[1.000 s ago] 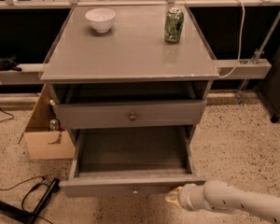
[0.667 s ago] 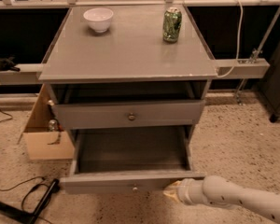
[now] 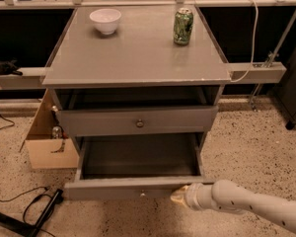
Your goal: Close middle drawer
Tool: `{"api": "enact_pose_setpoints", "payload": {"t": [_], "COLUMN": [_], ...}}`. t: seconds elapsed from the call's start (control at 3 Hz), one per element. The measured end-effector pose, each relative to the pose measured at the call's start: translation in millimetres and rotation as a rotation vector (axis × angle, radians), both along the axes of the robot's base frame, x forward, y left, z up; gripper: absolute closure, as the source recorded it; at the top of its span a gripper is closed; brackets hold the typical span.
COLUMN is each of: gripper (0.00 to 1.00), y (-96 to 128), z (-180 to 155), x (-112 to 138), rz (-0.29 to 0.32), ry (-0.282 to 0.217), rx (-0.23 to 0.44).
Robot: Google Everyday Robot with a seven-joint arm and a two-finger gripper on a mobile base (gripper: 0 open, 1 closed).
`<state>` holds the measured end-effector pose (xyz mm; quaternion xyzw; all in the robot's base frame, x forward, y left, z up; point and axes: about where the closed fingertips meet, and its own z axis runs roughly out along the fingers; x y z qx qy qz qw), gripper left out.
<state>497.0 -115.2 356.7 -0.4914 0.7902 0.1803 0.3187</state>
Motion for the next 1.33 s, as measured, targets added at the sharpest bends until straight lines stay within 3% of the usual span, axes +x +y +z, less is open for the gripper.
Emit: {"api": "enact_pose_setpoints", "payload": {"t": [0.33, 0.67, 1.0, 1.33], "gripper": [1.00, 1.00, 1.00, 1.00], "y": [-0.5, 18.1, 19.2, 29.2], "z": [0.0, 17.4, 20.0, 44.3], "x": [-2.3, 37.7, 41.0, 92.8], "rz": [0.000, 0.016, 0.016, 0.013], "ry": [0.000, -0.053, -0.060, -0.131], "rx": [0.000, 0.052, 0.059, 0.116]}}
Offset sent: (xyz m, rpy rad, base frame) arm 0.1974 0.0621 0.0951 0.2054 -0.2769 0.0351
